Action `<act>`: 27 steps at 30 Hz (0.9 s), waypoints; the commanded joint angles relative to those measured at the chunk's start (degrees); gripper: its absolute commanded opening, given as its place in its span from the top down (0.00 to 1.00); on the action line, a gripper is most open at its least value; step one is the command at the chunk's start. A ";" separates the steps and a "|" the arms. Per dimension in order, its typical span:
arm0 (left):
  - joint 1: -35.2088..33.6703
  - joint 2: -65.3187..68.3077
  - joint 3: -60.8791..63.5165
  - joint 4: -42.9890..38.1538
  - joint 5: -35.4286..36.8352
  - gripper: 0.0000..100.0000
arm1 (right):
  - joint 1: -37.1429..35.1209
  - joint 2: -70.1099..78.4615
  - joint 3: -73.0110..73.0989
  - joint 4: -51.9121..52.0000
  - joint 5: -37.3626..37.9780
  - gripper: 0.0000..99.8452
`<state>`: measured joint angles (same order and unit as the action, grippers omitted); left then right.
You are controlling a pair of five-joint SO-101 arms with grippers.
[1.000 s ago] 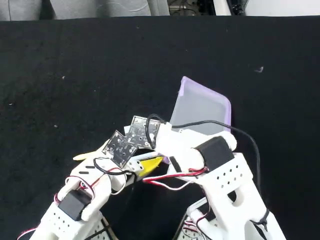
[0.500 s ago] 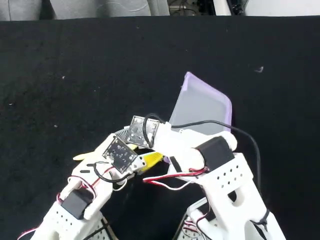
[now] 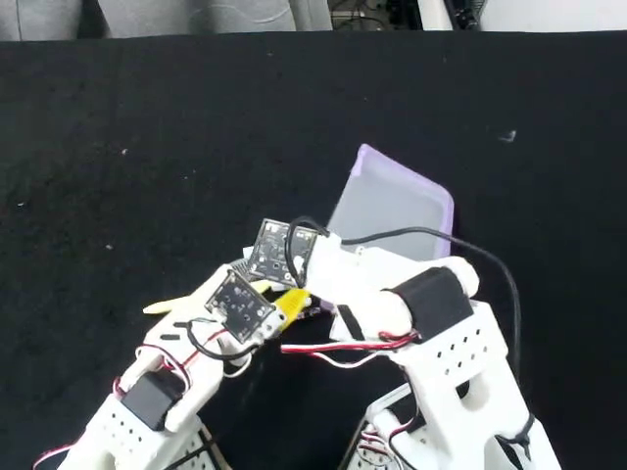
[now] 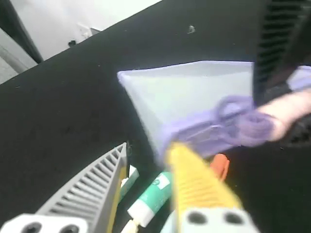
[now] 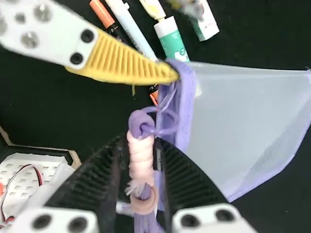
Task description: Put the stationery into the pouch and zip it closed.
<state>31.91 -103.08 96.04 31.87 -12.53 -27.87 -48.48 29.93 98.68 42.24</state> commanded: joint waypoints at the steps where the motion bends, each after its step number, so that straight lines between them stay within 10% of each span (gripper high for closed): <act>1: 1.27 0.79 1.36 -1.23 -1.23 0.96 | 0.70 -1.71 -3.30 1.41 0.35 0.99; 27: -15.08 0.35 1.10 -5.71 -2.02 0.97 | 10.55 -1.71 -6.02 2.37 1.58 0.99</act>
<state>20.31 -101.93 96.13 27.56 -13.14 -22.24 -48.48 26.68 98.95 41.89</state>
